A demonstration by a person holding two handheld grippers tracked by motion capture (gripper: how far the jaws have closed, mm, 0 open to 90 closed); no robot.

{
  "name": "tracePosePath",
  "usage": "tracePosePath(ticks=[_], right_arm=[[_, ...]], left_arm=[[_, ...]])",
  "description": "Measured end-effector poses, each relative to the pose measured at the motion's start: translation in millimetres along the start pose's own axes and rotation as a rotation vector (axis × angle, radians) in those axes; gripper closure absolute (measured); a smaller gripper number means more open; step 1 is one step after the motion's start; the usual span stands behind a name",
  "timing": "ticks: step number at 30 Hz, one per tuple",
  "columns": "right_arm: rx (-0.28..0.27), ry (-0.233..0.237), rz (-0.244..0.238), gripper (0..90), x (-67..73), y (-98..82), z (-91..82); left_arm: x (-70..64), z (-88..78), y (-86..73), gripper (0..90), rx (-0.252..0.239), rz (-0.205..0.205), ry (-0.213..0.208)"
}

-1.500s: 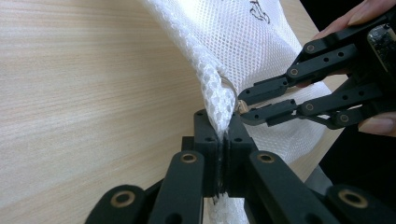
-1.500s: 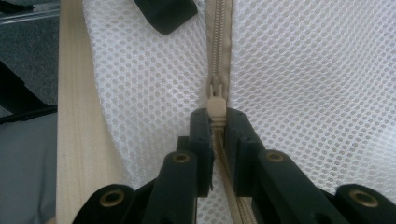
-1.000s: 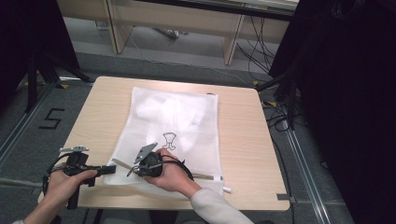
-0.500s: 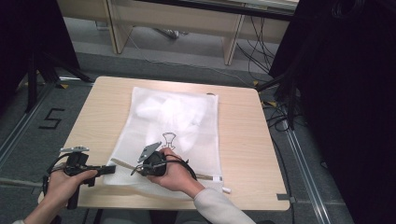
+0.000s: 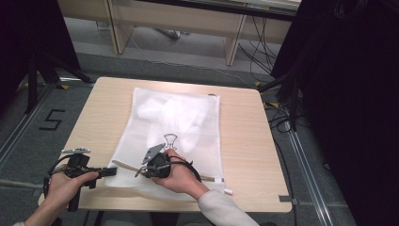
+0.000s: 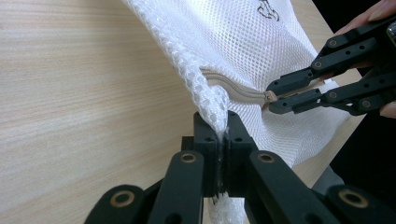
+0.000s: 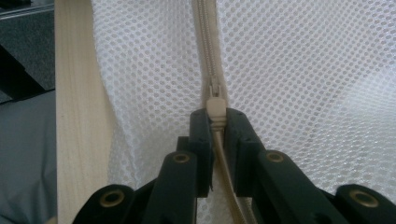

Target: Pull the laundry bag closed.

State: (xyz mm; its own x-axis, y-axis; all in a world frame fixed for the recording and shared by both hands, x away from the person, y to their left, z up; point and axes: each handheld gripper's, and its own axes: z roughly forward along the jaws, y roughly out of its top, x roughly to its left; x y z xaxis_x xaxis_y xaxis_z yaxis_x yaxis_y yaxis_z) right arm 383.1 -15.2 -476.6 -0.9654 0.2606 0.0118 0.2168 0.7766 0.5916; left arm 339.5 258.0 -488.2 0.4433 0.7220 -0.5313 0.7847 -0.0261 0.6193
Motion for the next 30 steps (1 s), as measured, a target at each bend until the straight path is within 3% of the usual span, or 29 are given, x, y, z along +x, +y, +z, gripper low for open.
tracePosePath(ticks=[1,2,8,9,13,16,17,19,20,22,23,30], right_arm=[[0.003,-0.005,-0.001,82.8,0.4,-0.5,-0.1],[-0.001,-0.003,-0.005,82.8,0.1,-0.9,0.0],[0.001,0.000,-0.006,82.8,-0.6,-4.3,-2.3],[0.002,-0.002,0.008,82.8,0.6,-4.7,-2.9],[0.003,-0.002,-0.013,82.8,-0.2,-4.8,-4.4],[0.015,-0.004,-0.003,82.8,-0.2,-6.5,-5.0],[0.015,-0.007,-0.002,82.8,-0.5,-7.3,-5.3],[0.014,-0.003,-0.003,82.8,-1.6,-9.4,-6.2],[0.015,-0.008,0.007,82.8,-1.0,-10.2,-6.9],[0.014,-0.006,-0.026,82.8,-3.0,-10.7,-8.4],[0.014,-0.004,-0.022,82.8,-2.9,-11.0,-9.5],[0.012,-0.003,-0.016,82.8,-3.2,-13.0,-11.6]], left_arm=[[-0.6,0.9,-0.1,85.9,-0.011,-0.018,-0.011],[1.5,-0.7,0.4,86.0,0.013,0.005,-0.011],[1.1,-0.2,-0.2,85.9,0.000,-0.006,-0.001],[1.4,-0.2,0.2,85.9,0.008,-0.006,-0.018],[1.5,-0.5,-0.3,85.9,0.002,-0.008,-0.006],[1.6,0.1,-0.1,85.9,-0.017,-0.036,-0.017],[3.4,-1.7,0.0,85.9,0.005,-0.008,-0.004],[1.0,0.7,-0.2,85.9,-0.024,-0.043,-0.015],[3.6,-1.4,0.1,85.9,0.008,-0.005,-0.014],[2.1,-0.7,-0.3,85.9,-0.003,-0.008,0.001],[2.9,-0.9,0.0,85.9,0.003,-0.011,-0.015],[2.2,0.2,-0.3,85.9,-0.009,-0.011,-0.005]])
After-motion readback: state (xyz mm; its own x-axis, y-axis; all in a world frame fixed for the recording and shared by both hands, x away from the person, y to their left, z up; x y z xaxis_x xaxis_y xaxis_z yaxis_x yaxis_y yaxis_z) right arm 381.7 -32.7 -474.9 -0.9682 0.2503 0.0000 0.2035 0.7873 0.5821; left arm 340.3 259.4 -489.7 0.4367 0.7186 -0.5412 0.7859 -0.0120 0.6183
